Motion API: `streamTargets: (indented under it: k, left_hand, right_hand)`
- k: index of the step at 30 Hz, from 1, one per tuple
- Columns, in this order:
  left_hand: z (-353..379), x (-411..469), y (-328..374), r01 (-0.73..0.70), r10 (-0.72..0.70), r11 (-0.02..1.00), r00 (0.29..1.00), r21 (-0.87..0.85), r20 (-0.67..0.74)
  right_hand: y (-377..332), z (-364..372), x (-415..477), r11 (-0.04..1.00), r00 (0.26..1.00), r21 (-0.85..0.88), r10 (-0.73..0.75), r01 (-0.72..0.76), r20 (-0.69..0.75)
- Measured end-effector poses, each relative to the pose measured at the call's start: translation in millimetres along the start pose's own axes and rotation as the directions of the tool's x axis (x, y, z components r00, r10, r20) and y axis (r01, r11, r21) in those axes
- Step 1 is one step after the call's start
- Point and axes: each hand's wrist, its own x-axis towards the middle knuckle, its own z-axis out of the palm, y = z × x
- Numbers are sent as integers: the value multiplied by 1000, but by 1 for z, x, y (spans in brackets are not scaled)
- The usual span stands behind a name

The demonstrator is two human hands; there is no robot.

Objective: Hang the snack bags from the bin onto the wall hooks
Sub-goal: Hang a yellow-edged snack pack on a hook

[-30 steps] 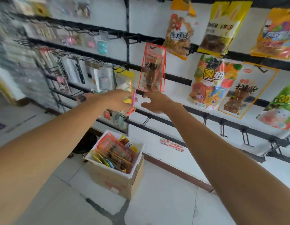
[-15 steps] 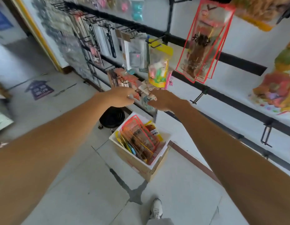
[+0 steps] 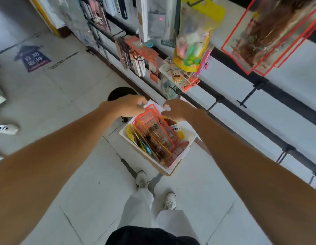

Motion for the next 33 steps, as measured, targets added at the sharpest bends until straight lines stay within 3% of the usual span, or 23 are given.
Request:
streamTargets:
  k: [6,14,22,26,33]
  left_hand:
    - [28,41,-52,-38,42,994,999,-105,35]
    - [72,83,-114,15,4,987,993,-157,119]
    - [126,142,-154,-56,60,980,998,-189,14]
    - [149,160,-163,-47,54,979,998,-198,31]
    - [148,159,-167,-26,34,961,999,-275,25]
  right_hand:
    - [-3,28,54,995,993,75,55,-62,101]
    - [4,89,123,981,966,130,109,-142,233]
    - [28,185,202,971,953,188,90,-148,288]
    - [34,229,221,952,964,226,159,-207,212]
    - [30,247,215,974,985,144,172,-173,20]
